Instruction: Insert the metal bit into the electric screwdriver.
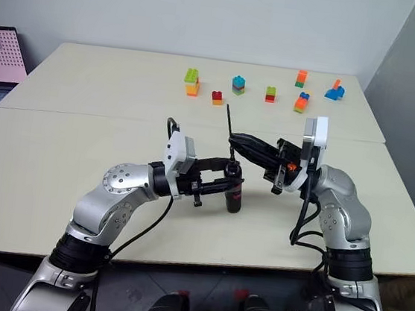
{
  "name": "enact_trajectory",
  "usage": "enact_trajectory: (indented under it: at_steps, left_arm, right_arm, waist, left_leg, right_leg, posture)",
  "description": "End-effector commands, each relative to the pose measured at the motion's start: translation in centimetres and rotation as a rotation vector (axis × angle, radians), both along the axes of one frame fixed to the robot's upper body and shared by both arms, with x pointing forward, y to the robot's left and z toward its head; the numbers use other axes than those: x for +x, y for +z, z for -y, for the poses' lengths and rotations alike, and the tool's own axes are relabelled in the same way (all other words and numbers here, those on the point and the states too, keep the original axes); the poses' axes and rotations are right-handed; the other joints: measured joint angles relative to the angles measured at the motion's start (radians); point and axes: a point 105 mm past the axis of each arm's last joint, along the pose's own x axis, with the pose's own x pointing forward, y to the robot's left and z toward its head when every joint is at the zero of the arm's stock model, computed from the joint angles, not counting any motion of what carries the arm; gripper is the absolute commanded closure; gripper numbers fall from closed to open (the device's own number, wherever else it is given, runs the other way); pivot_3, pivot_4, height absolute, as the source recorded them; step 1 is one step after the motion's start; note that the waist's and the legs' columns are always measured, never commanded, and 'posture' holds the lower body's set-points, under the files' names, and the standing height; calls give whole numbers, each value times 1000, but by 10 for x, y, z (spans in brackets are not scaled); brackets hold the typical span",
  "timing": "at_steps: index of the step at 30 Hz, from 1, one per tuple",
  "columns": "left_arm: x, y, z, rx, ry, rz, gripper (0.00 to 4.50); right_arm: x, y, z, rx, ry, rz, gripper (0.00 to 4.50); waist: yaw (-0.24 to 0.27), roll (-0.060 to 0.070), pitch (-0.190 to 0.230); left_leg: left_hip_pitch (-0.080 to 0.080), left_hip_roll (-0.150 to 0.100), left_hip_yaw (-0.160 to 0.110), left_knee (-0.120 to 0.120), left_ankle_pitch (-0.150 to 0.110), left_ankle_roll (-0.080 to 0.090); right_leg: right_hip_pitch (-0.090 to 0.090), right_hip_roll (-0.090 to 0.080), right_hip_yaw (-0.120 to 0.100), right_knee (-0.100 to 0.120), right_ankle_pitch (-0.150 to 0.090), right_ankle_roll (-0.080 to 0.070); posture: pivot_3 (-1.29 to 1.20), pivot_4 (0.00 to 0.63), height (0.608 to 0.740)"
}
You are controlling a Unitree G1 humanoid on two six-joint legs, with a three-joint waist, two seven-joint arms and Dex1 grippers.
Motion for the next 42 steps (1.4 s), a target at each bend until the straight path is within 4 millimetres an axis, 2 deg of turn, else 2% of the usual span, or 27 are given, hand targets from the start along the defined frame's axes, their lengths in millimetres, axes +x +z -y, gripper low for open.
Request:
enact_trajectory:
  at_steps: [1,19,35,42]
  left_arm:
    - [1,-17,-5,52,15,-54,2868]
    - [0,-18,-5,57,5,-52,2868]
    - [-1,-20,-5,66,-5,-49,2868]
    - [0,-20,-5,72,-11,-46,2870]
  right_arm:
    - [-8,7,-2,2,20,46,4500]
    - [-1,-5,3,-123,35,15,4500]
    - [-8,10,6,-375,209,-71,4500]
    - [-3,15,8,-445,248,-74,4500]
  waist:
    - [0,0,0]
    - [0,0,0]
    - [1,0,0]
    - [1,0,0]
  left_leg:
    - [0,0,0,0,0,0]
    - [2,0,0,0,0,0]
    - [3,0,0,0,0,0]
    - [4,0,0,0,0,0]
  right_leg:
    - [0,0,0,0,0,0]
    - [1,0,0,0,0,-1]
    - [3,0,0,-1,-1,-1]
    - [3,0,0,-1,-1,-1]
  posture:
    - [0,150,740]
    - [0,150,740]
    - [0,150,740]
    - [0,150,740]
